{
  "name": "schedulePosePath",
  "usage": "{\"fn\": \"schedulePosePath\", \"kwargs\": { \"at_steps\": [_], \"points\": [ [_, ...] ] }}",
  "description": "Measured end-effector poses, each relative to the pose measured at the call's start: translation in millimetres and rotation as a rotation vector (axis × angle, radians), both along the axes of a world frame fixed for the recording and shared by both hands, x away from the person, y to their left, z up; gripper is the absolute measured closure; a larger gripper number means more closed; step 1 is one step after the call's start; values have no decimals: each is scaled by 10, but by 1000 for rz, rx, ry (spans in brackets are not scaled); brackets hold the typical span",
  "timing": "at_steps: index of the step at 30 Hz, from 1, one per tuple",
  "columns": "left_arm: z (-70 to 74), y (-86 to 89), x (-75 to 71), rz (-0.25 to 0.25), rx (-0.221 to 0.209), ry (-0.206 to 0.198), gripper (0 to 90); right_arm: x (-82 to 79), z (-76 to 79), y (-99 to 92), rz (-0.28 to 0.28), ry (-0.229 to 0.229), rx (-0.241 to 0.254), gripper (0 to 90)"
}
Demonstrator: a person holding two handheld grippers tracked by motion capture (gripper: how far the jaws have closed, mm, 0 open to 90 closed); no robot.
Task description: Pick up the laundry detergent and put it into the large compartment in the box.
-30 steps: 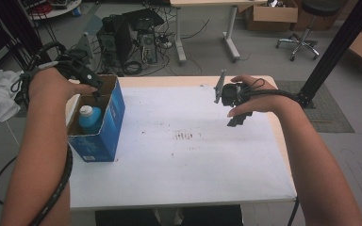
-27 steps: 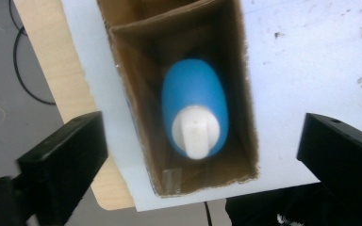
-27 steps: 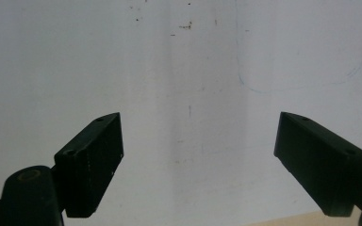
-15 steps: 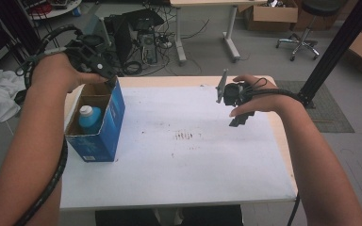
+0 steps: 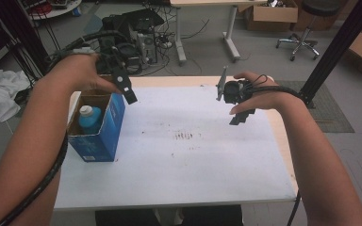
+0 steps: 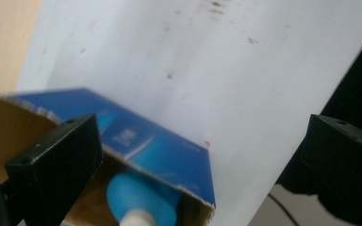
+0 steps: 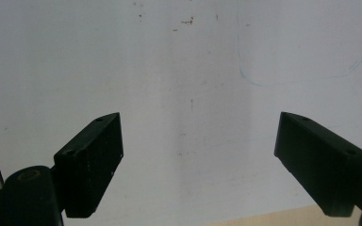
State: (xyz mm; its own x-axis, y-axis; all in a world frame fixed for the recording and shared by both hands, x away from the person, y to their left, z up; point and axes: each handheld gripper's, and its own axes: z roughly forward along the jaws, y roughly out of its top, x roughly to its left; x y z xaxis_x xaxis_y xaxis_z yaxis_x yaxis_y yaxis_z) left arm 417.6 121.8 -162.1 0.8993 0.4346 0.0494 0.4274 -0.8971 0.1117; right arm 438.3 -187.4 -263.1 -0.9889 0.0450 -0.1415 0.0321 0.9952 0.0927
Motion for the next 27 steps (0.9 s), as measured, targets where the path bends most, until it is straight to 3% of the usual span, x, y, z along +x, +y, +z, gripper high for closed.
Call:
{"fn": "schedulePosePath", "kwargs": {
  "at_steps": [9, 17, 19, 22, 27],
  "points": [
    [-118, -231, -31, -195, -1, 14, 1, 15, 33, 20, -4, 2, -12, 163],
    [-286, -459, -120, -341, 33, 51, 1, 21, 57, 27, -9, -2, -19, 163],
    [-334, -518, -158, -384, 44, 35, 1, 15, 46, 33, -10, 1, -19, 163],
    [-358, -562, -179, -419, 20, 57, 1, 2, 24, 44, -6, 6, -29, 163],
    [-422, -576, -178, -427, 33, 75, 1, 1, 38, 40, 2, 7, -34, 163]
  ]
}}
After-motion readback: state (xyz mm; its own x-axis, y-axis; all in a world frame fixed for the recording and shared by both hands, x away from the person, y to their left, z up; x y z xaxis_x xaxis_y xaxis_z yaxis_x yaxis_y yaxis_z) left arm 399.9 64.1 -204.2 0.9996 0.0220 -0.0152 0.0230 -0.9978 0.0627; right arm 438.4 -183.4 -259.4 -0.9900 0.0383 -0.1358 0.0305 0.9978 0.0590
